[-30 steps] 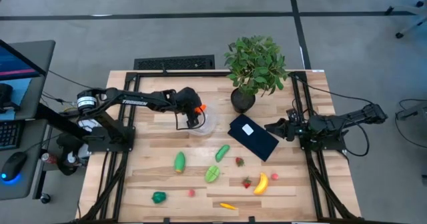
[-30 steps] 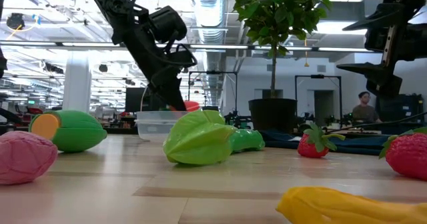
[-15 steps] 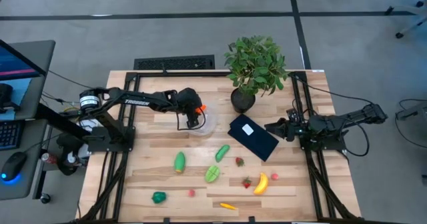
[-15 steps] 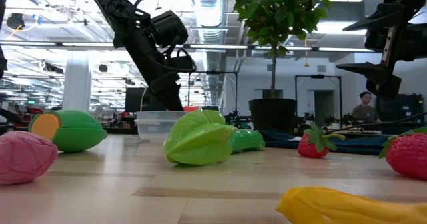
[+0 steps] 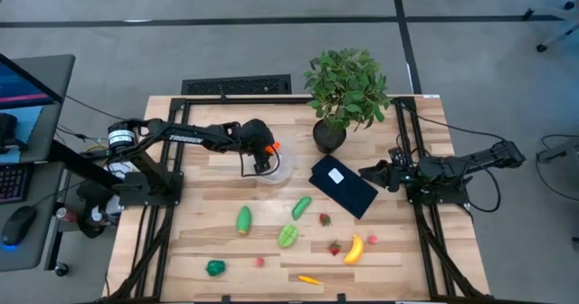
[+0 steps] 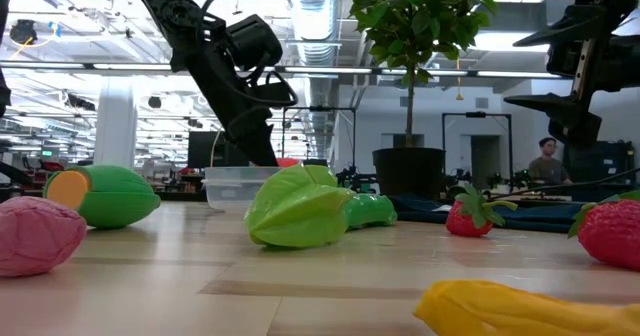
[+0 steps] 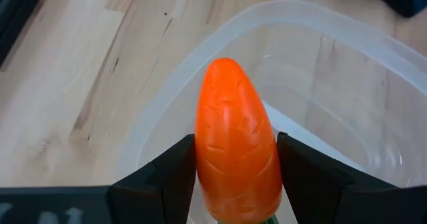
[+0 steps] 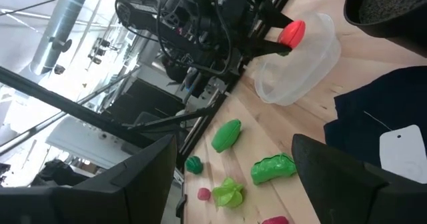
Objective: Pick and placing Produce into tupperware
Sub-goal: Put the orange carrot into the transparent bin, then put the right pink peach into the transparent bin
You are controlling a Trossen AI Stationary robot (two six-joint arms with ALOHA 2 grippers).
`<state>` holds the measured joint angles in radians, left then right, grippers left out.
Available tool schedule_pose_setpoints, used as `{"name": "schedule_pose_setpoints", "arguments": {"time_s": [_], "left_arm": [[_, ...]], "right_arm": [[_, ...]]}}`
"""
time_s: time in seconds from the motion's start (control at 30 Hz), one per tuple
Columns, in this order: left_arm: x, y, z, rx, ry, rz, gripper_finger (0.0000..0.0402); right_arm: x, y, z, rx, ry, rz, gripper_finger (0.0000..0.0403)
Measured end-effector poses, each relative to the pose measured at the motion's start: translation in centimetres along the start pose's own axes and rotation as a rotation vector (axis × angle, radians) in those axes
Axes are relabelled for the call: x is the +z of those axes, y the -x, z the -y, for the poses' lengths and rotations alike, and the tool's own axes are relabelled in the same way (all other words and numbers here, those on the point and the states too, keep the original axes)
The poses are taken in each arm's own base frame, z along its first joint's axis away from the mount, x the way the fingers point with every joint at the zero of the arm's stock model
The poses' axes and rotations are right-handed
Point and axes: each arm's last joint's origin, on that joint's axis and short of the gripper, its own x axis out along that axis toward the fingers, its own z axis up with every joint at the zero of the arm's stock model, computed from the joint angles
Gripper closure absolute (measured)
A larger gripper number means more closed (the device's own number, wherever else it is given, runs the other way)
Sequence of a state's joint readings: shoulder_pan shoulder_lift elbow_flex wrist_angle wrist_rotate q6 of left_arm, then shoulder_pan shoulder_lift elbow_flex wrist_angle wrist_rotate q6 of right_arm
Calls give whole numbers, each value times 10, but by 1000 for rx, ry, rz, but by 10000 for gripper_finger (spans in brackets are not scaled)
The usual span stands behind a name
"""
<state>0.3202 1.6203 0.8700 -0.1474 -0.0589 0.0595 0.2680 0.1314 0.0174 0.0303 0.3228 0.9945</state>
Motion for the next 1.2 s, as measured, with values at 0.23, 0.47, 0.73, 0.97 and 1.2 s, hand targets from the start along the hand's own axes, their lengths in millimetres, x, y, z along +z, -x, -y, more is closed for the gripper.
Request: {"name": "schedule_pose_setpoints", "arguments": {"time_s": [0.23, 0.47, 0.73, 0.97, 1.2], "left_arm": [[0, 0, 0, 3, 9, 0, 200], [0, 0, 0, 8, 9, 2, 192], [6, 9, 2, -81, 40, 52, 191], [19, 41, 9, -320, 113, 162, 191], [28, 82, 35, -615, 153, 233, 191]], "right_arm": [[0, 0, 0, 0, 0, 0, 112], [0, 0, 0, 0, 0, 0, 112], [0, 0, 0, 3, -9, -5, 112], [-1, 0, -1, 28, -17, -37, 112], [-9, 2, -7, 138, -206, -252, 112]]}}
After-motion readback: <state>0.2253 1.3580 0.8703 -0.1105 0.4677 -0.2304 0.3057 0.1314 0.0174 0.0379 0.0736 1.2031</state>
